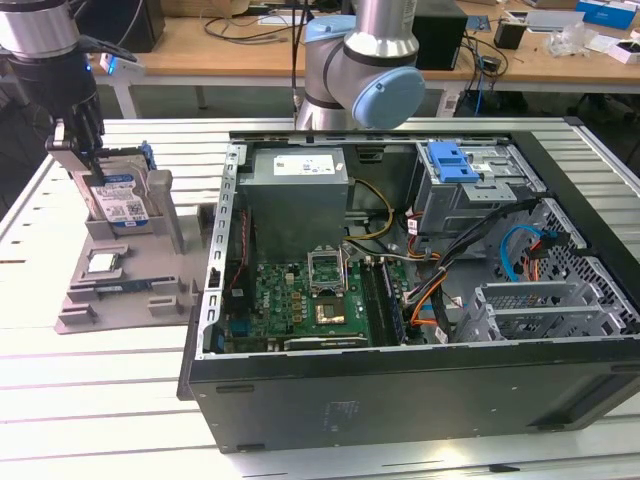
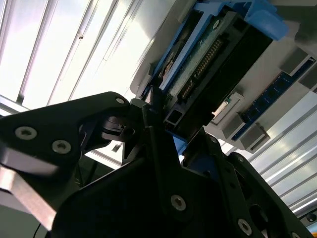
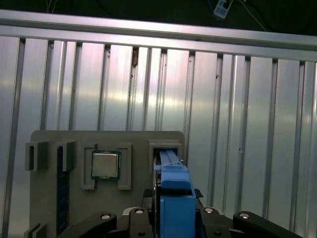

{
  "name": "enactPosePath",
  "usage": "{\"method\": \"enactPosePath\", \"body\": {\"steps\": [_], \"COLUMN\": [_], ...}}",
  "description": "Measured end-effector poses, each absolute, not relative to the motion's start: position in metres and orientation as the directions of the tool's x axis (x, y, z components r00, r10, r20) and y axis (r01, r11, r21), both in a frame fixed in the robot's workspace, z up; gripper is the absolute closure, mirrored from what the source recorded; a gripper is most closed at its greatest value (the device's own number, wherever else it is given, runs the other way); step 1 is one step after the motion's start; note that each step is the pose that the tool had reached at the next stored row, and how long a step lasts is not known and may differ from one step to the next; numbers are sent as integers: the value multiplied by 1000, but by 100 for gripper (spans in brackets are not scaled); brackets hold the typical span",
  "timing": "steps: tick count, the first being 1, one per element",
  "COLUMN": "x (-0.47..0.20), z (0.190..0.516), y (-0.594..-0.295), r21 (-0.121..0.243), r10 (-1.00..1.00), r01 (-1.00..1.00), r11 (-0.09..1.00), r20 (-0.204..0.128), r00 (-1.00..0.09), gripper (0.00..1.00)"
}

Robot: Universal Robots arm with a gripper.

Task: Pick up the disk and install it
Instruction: 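Pick up the disk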

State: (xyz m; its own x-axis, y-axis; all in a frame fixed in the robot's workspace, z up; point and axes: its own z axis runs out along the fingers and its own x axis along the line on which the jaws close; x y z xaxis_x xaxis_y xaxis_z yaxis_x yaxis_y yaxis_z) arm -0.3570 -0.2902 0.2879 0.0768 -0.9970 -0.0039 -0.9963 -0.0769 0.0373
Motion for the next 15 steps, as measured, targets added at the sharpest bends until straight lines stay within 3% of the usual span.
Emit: {"method": "enactPosePath", "body": {"steps": [15], "x": [-357], "z": [308], "y": [-288], "r21": [37], "r10": [-997], "r01": [-996], "r11": [-77], "r20": [-3], "r00": [77], "gripper": [63]}}
